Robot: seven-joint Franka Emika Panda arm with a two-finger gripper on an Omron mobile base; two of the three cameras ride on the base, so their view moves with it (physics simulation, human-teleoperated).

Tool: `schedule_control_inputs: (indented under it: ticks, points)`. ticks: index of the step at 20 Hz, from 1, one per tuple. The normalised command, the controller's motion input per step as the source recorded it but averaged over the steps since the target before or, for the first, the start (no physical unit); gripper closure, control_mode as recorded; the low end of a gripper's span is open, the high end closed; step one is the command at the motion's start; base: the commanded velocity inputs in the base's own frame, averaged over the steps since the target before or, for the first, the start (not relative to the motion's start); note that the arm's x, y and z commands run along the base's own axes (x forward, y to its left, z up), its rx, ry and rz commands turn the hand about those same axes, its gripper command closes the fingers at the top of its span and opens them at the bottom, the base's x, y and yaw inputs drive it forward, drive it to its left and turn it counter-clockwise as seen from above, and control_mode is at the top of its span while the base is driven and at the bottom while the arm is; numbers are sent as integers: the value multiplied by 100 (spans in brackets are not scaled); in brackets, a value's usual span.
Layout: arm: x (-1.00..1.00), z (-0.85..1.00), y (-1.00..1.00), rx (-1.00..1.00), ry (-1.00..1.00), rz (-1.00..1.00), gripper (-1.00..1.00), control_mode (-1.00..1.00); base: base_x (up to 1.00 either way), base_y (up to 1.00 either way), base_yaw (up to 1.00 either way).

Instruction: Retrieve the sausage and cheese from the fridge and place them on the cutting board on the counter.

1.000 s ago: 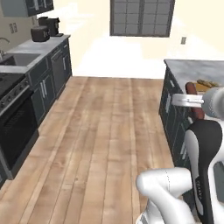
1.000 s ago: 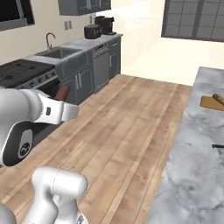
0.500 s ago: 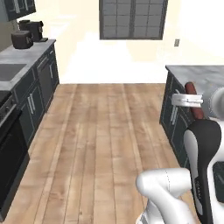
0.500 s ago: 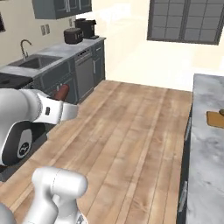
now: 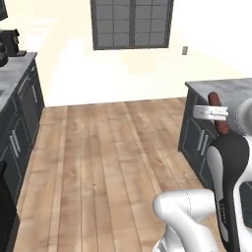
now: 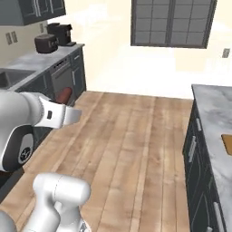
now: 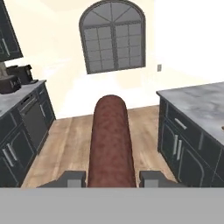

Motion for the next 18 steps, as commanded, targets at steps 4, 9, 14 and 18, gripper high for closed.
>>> schedule_control_inputs:
  ticks: [4,9,14,18]
  points:
    - [0,0,0,0,0,0,100,100,100,47,-42]
    - [0,0,0,0,0,0,100,100,100,52,-55]
    - [0,0,0,0,0,0,100,100,100,50,-58]
    - [0,0,0,0,0,0,100,100,91,46,-62]
